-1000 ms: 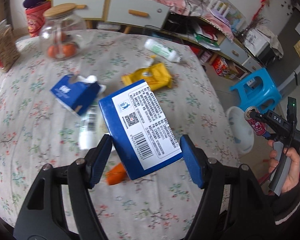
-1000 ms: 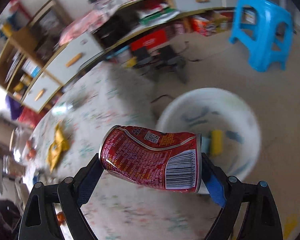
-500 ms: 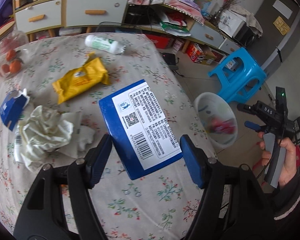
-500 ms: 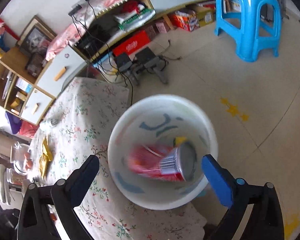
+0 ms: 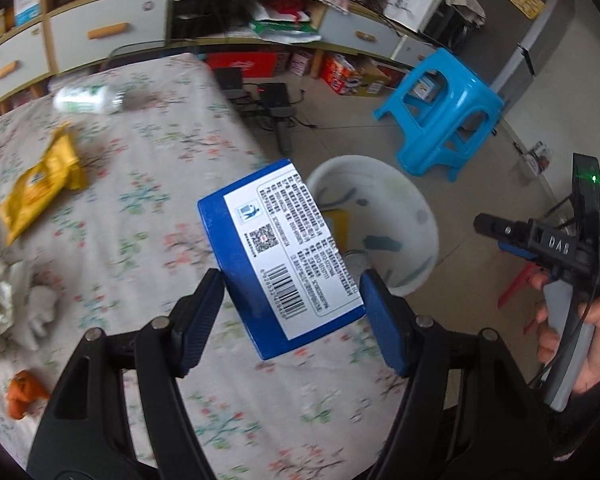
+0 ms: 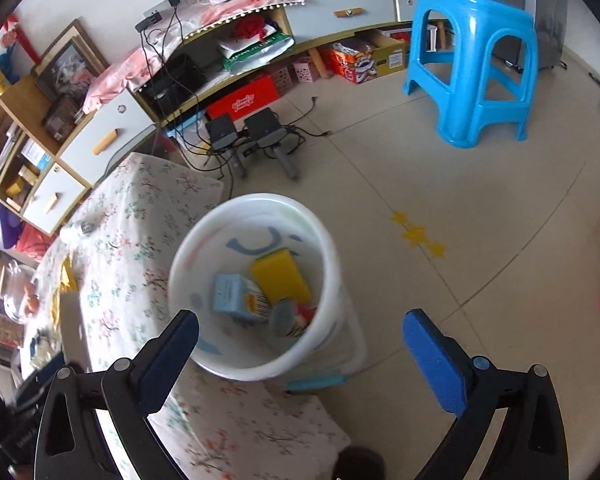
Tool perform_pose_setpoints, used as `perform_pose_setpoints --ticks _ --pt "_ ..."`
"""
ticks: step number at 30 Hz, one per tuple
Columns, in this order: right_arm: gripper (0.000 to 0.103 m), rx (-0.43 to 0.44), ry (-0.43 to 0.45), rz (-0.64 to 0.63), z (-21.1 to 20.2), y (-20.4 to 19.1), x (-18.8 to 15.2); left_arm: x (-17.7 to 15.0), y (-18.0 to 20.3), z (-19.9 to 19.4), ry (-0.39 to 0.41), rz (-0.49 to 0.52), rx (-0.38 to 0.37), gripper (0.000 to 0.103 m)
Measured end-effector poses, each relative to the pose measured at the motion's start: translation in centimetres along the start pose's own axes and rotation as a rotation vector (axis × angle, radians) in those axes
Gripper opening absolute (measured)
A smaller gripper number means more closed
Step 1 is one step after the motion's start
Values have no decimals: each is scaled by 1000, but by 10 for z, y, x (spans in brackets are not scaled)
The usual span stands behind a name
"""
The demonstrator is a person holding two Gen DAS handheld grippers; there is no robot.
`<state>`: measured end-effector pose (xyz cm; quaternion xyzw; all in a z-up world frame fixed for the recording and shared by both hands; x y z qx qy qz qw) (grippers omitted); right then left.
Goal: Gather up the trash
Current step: 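Carry the blue-and-white box over the bucket and open the left gripper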
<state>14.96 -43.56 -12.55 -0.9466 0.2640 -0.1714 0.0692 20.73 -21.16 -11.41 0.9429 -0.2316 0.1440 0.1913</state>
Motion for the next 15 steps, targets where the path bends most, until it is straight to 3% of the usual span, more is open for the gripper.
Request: perform_pose_setpoints --ticks 7,12,14,15 --pt "103 -12 21 48 -11 31 2 19 50 35 -29 92 -21 71" --pt "103 -12 31 80 -15 41 2 27 62 44 -33 137 -24 71" --pt "103 -12 35 85 -16 43 3 30 64 45 -27 145 -43 73" --pt "103 -11 36 88 -17 44 3 31 64 44 -24 144 -43 79"
Point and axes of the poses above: each gripper's, at about its wrist camera, not at the fingertips, and z roughly the way its jaws point, y to its right, x to its top, the point moved 10 cm from there along z, roughly the way its jaws point, and after that the axes turned 10 degrees about -y, right-handed, at the moved point
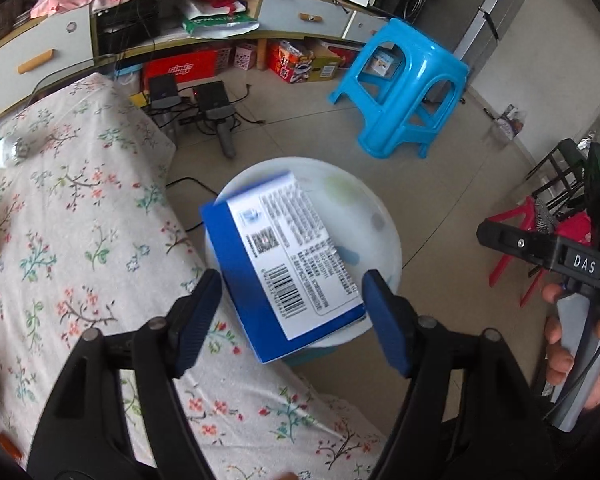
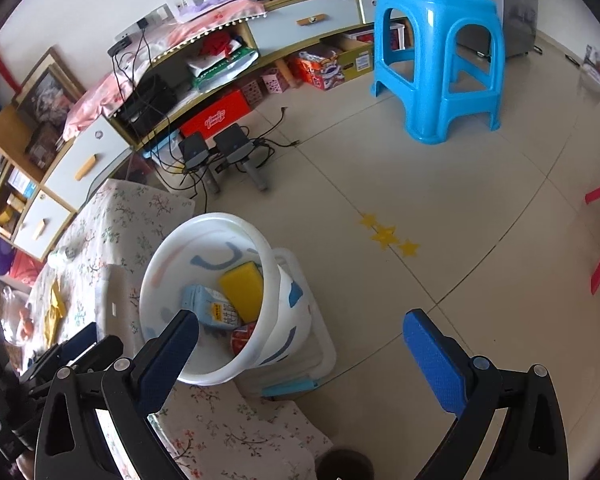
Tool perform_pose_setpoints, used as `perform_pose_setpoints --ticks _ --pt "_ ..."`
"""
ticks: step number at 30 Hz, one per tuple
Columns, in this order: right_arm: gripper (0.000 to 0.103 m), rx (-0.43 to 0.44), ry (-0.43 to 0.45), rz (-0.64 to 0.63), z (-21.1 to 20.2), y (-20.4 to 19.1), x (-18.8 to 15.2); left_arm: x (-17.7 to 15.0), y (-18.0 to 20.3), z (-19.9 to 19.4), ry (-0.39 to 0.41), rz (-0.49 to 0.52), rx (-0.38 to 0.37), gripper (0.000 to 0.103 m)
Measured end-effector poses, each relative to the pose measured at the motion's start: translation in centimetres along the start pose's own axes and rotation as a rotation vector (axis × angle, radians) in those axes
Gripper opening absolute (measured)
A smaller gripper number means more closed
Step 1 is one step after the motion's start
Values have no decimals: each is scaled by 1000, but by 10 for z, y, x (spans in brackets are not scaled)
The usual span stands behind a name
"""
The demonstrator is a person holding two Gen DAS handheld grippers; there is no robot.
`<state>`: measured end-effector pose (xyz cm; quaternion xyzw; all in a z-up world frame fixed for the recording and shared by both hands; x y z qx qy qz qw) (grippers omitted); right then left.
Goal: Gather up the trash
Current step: 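Carry the blue-and-white box over the bucket and open the left gripper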
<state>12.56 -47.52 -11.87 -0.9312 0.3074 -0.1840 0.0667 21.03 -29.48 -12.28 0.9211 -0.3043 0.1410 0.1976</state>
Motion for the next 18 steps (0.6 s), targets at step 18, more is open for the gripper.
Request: perform_pose_setpoints --ticks 18 --pt "103 17 10 -124 0 -76 -7 -40 -94 -94 124 -75 268 102"
Point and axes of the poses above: each gripper's, at about its wrist camera, not at the fingertips, and z roughly the way its jaws point, y to its right, x to its top, the point moved 10 cm from there along z, roughly the way its jaws point, and after that the axes turned 10 degrees about -y, right-handed, at the moved point
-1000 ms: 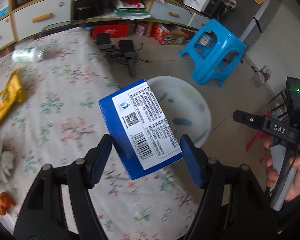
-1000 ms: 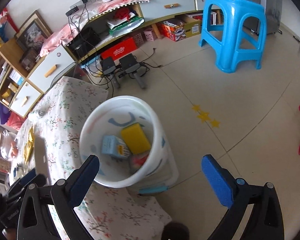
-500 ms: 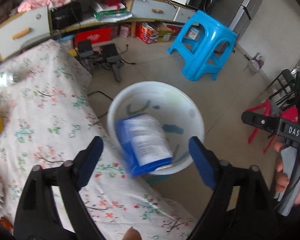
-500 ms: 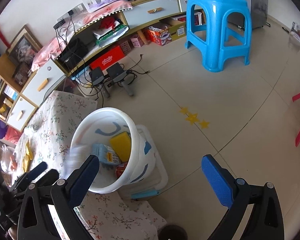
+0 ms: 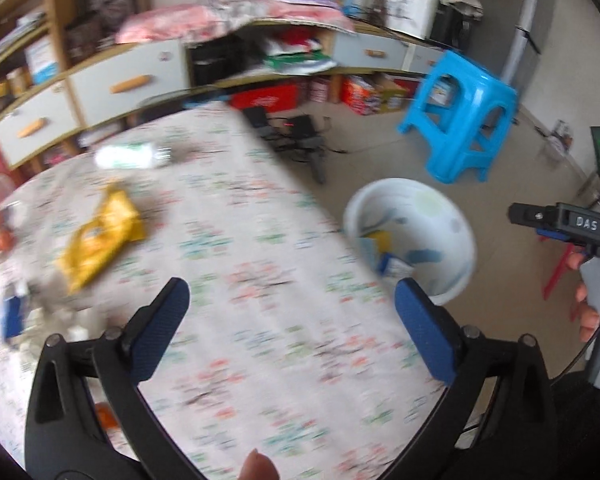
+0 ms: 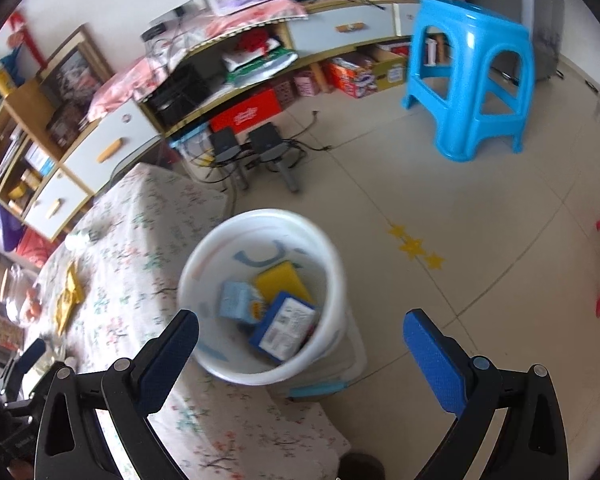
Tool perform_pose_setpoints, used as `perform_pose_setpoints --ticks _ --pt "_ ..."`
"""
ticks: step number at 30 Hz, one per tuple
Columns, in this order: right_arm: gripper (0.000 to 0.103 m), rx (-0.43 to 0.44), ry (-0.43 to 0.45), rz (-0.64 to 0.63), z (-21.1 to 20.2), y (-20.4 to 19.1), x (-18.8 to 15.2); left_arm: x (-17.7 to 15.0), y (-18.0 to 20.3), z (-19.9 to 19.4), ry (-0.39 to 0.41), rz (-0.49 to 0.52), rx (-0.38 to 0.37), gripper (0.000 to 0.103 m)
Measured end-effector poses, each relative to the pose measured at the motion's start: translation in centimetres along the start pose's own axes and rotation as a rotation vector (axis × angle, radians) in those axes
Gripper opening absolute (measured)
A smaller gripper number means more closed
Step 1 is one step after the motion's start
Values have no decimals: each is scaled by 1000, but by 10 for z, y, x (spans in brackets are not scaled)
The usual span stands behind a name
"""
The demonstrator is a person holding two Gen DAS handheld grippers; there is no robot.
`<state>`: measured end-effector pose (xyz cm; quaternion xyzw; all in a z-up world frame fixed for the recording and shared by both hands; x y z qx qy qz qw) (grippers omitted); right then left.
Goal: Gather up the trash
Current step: 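Carry the blue-and-white box over the bucket and open the left gripper, then grasp the crumpled white cloth on the table with the left gripper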
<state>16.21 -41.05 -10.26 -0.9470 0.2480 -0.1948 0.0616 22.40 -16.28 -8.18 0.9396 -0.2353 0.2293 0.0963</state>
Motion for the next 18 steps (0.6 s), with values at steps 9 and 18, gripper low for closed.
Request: perform_pose_setpoints --ticks 9,18 --pt "103 34 -18 -119 9 -84 -10 -38 -121 -23 -4 -209 153 102" --pt "103 57 -58 -209 31 -156 -22 -80 -208 -22 -117 -468 130 102"
Point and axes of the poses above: each gripper's, at about its wrist camera, not at the fingertips, and z roughly the way its jaws point, y to its right, x to its top, the point moved 10 cm from there along z, roughly the way its jaws point, and after that the axes turned 10 degrees about -y, right-handed, at the moved point
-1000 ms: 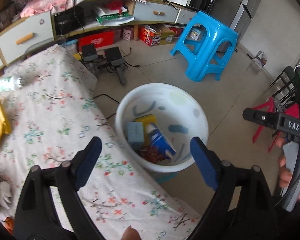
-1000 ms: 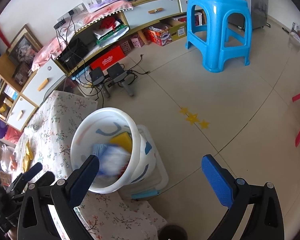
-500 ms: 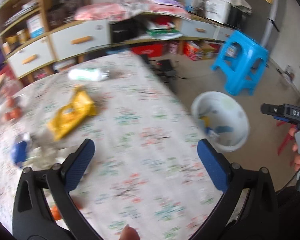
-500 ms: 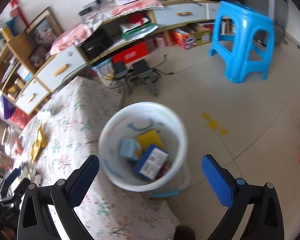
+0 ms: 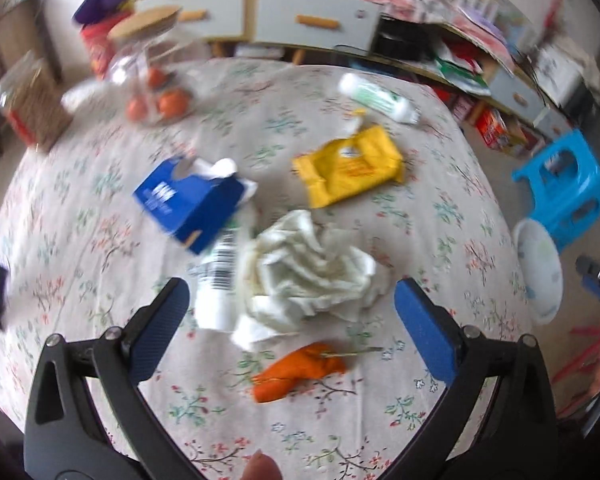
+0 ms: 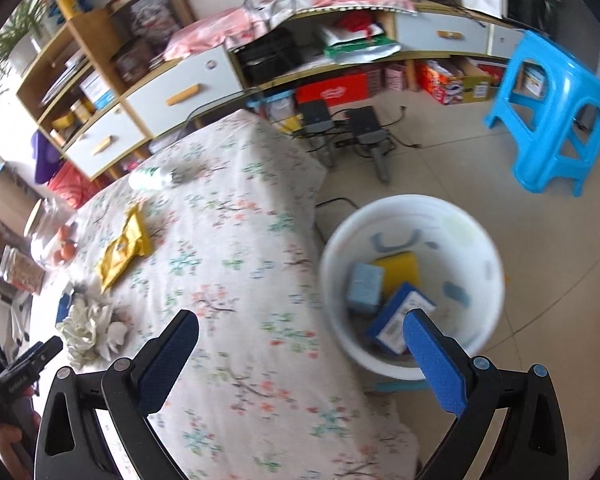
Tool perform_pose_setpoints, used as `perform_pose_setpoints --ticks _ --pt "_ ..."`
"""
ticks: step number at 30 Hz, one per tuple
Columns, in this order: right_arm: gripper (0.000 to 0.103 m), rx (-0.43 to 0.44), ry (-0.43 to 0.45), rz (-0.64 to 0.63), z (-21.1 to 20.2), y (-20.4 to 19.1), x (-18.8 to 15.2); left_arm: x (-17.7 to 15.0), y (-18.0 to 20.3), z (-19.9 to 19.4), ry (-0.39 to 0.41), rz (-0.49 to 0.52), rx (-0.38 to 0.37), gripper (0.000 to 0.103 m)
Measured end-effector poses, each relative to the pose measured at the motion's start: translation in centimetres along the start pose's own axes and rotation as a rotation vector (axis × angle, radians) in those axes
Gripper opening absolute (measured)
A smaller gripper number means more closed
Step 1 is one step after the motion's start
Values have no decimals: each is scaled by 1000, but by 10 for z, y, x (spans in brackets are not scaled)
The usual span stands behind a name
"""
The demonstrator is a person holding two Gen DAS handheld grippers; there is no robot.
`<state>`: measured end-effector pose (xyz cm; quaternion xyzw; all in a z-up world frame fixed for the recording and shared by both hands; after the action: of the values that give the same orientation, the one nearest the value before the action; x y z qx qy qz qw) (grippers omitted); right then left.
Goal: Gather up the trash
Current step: 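Grasp the crumpled white cloth on the table with the left gripper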
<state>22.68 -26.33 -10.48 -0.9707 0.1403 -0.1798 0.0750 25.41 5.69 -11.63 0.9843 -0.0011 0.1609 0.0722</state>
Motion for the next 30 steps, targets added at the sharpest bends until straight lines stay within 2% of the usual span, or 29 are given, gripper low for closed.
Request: perform_pose_setpoints --ticks 3,5,9,12,15,17,19,20,22,25,30 --pt "103 8 -9 -20 7 -20 1 1 -13 1 -16 -53 -33 102" --pt "103 14 -17 -31 12 -32 1 1 -14 4 -33 -72 -88 101" --pt "103 16 -33 -49 21 -49 0 -1 -7 10 -56 -43 -129 94" --pt "103 20 -42 -50 26 -56 -1 2 6 13 -65 -9 -169 78" --pt "103 21 -53 -48 29 -59 -2 6 8 21 -76 -2 -166 76" --pt "103 21 -52 -53 29 -60 -2 7 8 28 -94 -7 -155 69" --pt "103 17 -49 -58 29 -61 -2 5 6 37 -122 -17 -141 55" --pt "103 16 -50 -58 29 -61 -2 3 3 41 -134 -26 -133 52" --pt "103 13 -51 -57 29 -61 -3 1 0 42 -141 -37 -123 34" --pt "103 7 -50 -58 28 -63 -3 1 -2 33 -120 -49 -144 26" --pt "103 27 -57 -92 29 -85 -3 2 -5 4 -49 -52 -199 24"
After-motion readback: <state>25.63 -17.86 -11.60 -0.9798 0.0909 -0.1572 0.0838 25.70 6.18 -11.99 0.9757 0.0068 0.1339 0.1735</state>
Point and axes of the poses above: each gripper's, at about its wrist camera, not at the fingertips, and z roughly the way its jaws point, y to its right, x to its top, the point moved 10 cm from there along z, roughly the way its jaws point, and after that the axes turned 10 degrees about -y, right-handed, at the moved point
